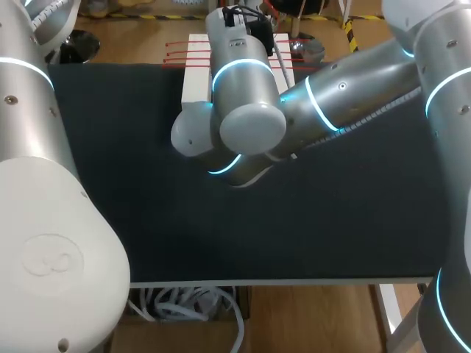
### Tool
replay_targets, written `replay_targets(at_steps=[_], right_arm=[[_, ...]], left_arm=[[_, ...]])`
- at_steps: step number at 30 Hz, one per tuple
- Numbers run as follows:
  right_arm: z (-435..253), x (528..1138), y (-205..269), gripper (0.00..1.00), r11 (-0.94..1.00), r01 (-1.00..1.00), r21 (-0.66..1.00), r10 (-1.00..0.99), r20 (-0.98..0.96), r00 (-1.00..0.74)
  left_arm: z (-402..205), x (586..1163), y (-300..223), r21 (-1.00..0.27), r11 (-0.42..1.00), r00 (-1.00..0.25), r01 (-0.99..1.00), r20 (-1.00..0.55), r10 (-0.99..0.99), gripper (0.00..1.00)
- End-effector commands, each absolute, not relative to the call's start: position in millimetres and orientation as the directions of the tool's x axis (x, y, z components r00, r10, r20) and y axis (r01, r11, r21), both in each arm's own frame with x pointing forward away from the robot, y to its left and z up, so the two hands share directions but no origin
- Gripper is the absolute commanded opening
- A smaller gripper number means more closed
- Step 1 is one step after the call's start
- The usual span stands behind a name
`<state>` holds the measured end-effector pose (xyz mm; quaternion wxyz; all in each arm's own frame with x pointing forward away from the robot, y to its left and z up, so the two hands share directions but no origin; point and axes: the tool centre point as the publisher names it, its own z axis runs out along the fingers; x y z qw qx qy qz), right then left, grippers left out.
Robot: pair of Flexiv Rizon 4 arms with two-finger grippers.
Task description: Grab the tape and strap the tape.
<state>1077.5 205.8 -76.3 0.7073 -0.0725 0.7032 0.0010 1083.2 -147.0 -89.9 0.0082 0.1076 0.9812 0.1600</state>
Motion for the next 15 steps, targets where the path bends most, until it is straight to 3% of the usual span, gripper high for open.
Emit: replay_targets(at_steps=[1,15], right_arm=[[-73.6,1078.9,204.9,0.00,0.989,-0.105,-0.103,-0.103,-0.995,0.000],[-73.2,1085.0,208.8,0.00,0.987,-0.119,-0.104,-0.106,-0.994,-0.007]], left_arm=[[-88.9,1083.1,-146.7,0.317,0.925,-0.976,0.210,0.020,0.215,0.00],[-88.9,1083.1,-146.7,0.317,0.925,-0.976,0.210,0.020,0.215,0.00]])
